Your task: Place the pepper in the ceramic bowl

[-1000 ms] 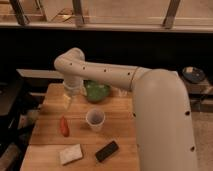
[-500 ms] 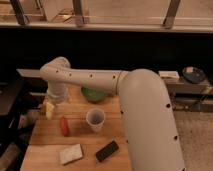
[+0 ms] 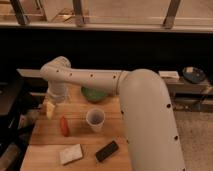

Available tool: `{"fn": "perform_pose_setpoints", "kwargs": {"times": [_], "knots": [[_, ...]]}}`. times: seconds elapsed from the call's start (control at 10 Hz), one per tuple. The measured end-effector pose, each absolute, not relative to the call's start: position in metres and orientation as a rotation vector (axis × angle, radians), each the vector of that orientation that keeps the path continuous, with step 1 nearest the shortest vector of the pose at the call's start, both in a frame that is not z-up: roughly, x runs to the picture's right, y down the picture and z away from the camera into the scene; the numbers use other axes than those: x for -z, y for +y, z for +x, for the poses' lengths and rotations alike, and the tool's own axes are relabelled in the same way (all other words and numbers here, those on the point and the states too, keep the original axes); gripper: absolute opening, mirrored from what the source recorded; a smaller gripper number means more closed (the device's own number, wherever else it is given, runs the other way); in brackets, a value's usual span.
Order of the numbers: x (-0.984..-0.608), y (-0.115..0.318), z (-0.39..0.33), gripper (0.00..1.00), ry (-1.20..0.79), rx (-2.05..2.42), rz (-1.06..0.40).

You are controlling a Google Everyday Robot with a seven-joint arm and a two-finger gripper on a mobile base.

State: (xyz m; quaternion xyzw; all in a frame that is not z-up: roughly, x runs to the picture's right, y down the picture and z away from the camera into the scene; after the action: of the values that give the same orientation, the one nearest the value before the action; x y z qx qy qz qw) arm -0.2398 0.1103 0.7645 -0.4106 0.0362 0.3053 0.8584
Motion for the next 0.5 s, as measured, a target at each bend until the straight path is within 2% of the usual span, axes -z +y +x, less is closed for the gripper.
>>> {"fn": "perform_pose_setpoints", "kwargs": {"times": [0.5], "knots": [[-0.777, 0.159, -0.252, 0.80, 0.160, -0.690, -0.980]]}}
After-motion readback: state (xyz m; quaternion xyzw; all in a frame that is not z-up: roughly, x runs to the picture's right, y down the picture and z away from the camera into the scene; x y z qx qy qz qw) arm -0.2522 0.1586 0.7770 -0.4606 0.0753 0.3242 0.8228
